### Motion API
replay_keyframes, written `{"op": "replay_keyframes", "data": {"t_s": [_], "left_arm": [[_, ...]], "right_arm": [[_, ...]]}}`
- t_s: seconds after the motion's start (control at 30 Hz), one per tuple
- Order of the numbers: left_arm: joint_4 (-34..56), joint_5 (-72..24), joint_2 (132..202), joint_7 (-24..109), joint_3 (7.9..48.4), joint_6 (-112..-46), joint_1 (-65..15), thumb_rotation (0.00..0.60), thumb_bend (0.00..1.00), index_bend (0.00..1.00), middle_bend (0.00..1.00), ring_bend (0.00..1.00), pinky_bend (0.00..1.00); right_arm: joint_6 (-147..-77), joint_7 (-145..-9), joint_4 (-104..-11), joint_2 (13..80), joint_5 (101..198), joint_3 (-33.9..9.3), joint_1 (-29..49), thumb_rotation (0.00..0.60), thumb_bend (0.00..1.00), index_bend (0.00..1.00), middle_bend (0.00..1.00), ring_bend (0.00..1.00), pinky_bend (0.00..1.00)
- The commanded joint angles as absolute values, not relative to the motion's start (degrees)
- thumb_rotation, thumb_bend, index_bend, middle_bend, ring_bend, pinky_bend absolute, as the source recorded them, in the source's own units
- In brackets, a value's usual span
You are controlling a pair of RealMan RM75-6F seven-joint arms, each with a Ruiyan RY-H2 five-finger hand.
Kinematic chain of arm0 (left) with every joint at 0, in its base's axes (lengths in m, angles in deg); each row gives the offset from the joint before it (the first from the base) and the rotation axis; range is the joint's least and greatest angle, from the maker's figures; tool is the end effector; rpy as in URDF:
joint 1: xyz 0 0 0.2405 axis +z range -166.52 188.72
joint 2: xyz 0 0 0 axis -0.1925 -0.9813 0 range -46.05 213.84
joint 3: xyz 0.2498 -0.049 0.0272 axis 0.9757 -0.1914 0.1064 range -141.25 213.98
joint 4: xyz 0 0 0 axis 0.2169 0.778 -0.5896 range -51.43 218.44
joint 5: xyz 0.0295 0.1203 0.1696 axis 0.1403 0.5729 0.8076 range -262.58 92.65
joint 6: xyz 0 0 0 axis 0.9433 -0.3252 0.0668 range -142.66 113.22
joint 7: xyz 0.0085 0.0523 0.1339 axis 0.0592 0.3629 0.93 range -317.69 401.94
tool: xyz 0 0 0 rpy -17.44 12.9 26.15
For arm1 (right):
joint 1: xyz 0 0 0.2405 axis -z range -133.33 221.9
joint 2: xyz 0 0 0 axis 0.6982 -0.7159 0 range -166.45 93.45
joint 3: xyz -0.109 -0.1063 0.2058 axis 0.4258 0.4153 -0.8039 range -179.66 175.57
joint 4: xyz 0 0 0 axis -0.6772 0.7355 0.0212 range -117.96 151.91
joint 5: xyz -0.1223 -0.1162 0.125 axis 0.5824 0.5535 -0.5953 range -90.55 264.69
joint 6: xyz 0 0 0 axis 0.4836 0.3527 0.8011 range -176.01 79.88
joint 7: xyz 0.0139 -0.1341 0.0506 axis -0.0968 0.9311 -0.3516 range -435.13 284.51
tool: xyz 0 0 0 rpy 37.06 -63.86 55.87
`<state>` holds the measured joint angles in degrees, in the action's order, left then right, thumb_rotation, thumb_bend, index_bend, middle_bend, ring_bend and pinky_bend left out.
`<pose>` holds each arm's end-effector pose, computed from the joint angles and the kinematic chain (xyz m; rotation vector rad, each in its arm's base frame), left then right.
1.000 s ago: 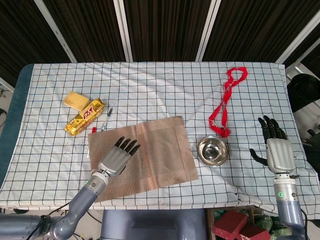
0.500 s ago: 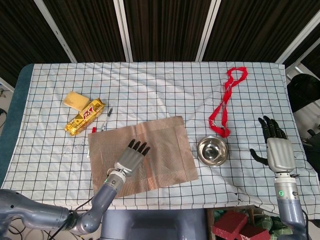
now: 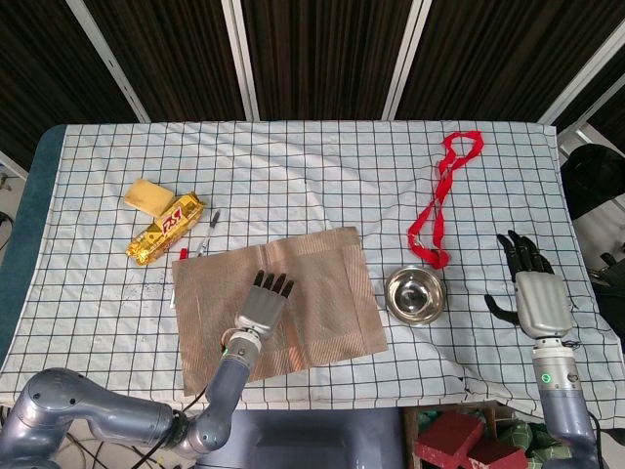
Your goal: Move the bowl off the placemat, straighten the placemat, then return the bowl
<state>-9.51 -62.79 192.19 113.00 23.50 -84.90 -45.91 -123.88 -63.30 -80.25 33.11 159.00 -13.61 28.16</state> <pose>-0.0565 0.2871 -0.1094 -2.0178 -0.8247 -0.4089 -0.2642 -0.2636 0.1305 1.3523 -0.9296 0.9313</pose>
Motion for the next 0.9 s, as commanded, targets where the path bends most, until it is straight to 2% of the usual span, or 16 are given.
{"op": "replay_keyframes", "data": {"t_s": [0.03, 0.43, 0.8, 0.9], "left_arm": [[-8.83, -63.46, 192.59, 112.72, 23.72, -84.15, -46.46, 0.600, 0.46, 0.00, 0.00, 0.00, 0.00], [-8.95, -66.33, 191.10, 114.67, 26.41, -81.47, -48.30, 0.600, 0.46, 0.00, 0.00, 0.00, 0.01], [-10.42, -63.17, 187.43, 111.83, 28.95, -77.18, -49.10, 0.600, 0.47, 0.00, 0.00, 0.00, 0.01], [-10.86, -63.27, 186.07, 110.87, 29.43, -75.52, -49.41, 0.600, 0.47, 0.00, 0.00, 0.00, 0.01]], "right_arm": [[-123.72, -63.54, -80.32, 33.02, 158.77, -13.60, 28.12, 0.600, 0.23, 0.00, 0.00, 0.00, 0.18], [-123.43, -64.39, -81.07, 32.61, 158.39, -13.52, 28.02, 0.600, 0.23, 0.00, 0.00, 0.00, 0.18], [-123.50, -63.86, -80.92, 32.52, 158.41, -13.21, 27.91, 0.600, 0.23, 0.00, 0.00, 0.00, 0.18], [-123.61, -63.73, -80.73, 32.57, 158.54, -13.11, 27.89, 0.600, 0.28, 0.00, 0.00, 0.00, 0.18]]}}
